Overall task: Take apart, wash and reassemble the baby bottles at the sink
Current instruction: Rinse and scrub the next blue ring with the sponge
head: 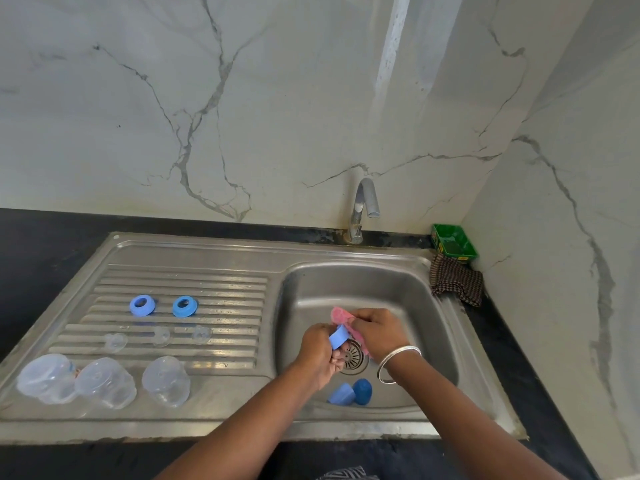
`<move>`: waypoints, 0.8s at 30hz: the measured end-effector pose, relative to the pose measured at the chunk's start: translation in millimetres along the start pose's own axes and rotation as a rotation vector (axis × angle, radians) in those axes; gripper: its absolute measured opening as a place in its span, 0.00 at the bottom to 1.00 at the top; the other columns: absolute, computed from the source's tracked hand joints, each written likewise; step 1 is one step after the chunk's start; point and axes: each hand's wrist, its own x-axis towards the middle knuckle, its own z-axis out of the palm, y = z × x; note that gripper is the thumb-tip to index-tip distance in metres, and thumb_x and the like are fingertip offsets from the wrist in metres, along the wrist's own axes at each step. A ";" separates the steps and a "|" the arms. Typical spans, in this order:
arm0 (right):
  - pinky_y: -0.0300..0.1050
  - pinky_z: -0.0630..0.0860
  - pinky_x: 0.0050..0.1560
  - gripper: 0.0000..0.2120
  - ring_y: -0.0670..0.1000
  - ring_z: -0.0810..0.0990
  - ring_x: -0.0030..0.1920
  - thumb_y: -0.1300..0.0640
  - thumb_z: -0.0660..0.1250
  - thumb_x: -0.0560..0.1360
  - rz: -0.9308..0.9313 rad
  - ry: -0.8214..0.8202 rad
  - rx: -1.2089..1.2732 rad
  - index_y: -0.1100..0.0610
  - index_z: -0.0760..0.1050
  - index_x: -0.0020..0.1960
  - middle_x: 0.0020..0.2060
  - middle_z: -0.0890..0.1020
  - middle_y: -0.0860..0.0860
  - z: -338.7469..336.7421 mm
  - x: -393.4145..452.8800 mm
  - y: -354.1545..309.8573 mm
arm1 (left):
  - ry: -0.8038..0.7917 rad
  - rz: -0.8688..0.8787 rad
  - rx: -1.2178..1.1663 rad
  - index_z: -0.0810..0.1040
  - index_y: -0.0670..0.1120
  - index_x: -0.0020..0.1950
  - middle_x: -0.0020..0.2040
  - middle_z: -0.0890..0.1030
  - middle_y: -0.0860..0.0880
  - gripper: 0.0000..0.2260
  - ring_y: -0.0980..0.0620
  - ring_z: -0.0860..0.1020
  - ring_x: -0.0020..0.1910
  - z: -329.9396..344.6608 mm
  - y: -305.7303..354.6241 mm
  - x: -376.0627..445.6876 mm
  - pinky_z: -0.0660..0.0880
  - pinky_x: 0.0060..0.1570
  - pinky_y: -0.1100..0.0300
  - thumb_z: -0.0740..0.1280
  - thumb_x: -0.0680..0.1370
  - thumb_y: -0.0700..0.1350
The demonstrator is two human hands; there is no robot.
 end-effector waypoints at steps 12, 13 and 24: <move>0.42 0.73 0.36 0.22 0.46 0.72 0.31 0.28 0.67 0.68 -0.001 0.071 0.006 0.45 0.85 0.41 0.28 0.79 0.47 2.8 -22.0 8.0 | 0.001 -0.088 -0.246 0.73 0.40 0.40 0.26 0.70 0.47 0.17 0.58 0.64 0.17 -9.4 -0.1 3.9 0.60 0.17 0.67 0.55 0.85 0.44; 0.40 0.72 0.35 0.21 0.46 0.70 0.30 0.30 0.67 0.70 0.009 0.065 -0.010 0.47 0.85 0.40 0.27 0.77 0.47 4.2 -23.5 6.1 | 0.018 -0.063 -0.202 0.73 0.40 0.39 0.25 0.70 0.48 0.16 0.58 0.64 0.17 -11.4 -1.3 4.3 0.60 0.17 0.67 0.55 0.84 0.43; 0.37 0.76 0.39 0.10 0.45 0.77 0.33 0.36 0.69 0.72 -0.079 0.062 -0.014 0.39 0.84 0.44 0.34 0.84 0.47 18.5 -42.8 -7.7 | 0.249 0.190 0.195 0.76 0.44 0.34 0.26 0.76 0.47 0.22 0.49 0.72 0.26 -23.6 -2.4 -1.5 0.65 0.28 0.61 0.59 0.83 0.54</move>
